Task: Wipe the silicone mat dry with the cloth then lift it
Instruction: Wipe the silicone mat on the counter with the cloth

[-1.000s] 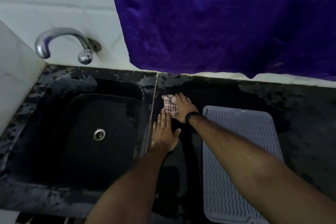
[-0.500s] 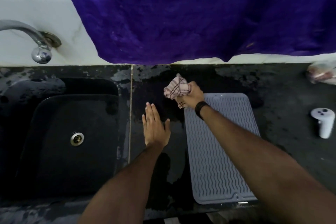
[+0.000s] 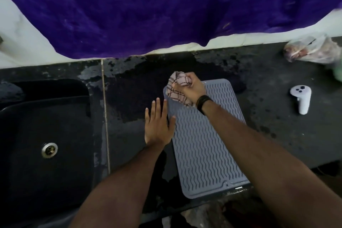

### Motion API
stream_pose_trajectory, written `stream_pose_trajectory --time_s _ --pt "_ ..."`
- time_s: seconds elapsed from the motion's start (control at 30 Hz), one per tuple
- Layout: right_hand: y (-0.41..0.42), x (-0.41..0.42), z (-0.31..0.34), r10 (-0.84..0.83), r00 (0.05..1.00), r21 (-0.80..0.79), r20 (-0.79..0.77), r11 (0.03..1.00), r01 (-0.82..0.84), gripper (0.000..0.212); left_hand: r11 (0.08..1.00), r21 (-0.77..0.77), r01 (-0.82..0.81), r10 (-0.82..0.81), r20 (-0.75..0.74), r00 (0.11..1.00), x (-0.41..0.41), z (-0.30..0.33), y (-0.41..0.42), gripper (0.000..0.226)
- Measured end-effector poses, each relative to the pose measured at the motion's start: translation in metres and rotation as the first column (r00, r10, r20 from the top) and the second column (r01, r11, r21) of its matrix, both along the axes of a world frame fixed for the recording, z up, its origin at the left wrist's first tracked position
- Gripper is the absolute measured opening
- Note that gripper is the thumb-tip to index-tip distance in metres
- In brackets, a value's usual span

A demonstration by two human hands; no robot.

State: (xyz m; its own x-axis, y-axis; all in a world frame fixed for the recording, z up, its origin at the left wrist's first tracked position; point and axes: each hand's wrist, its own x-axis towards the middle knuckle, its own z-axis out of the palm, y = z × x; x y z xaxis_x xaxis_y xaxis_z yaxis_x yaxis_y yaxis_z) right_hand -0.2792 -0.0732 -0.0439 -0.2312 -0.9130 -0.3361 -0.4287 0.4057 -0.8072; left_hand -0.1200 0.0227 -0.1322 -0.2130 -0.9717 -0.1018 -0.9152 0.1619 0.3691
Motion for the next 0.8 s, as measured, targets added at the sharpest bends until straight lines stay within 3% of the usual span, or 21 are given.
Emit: stream_pose_trajectory --time_s 0.2,0.57,0.7,0.8 --pt "-0.008 0.027 -0.027 0.072 0.954 -0.144 -0.292 0.982 -0.118 0.052 0.999 -0.042 -0.023 0.025 0.062 0.998 -0.005 -0.005 0.000 0.066" --pt "-0.004 -0.063 -0.019 -0.087 0.897 -0.172 -0.433 0.985 0.012 0.040 0.998 -0.033 -0.056 0.057 0.043 0.997 -0.006 0.003 0.001 0.064" --pt "-0.007 -0.028 -0.011 -0.035 0.827 -0.317 -0.561 0.932 -0.175 0.042 0.998 -0.023 -0.054 0.055 0.044 0.998 -0.005 0.004 0.000 0.064" --pt "-0.009 0.009 -0.010 0.162 0.791 -0.275 -0.590 0.880 -0.386 0.047 0.999 -0.010 -0.042 0.043 0.067 0.997 -0.005 0.004 -0.001 0.063"
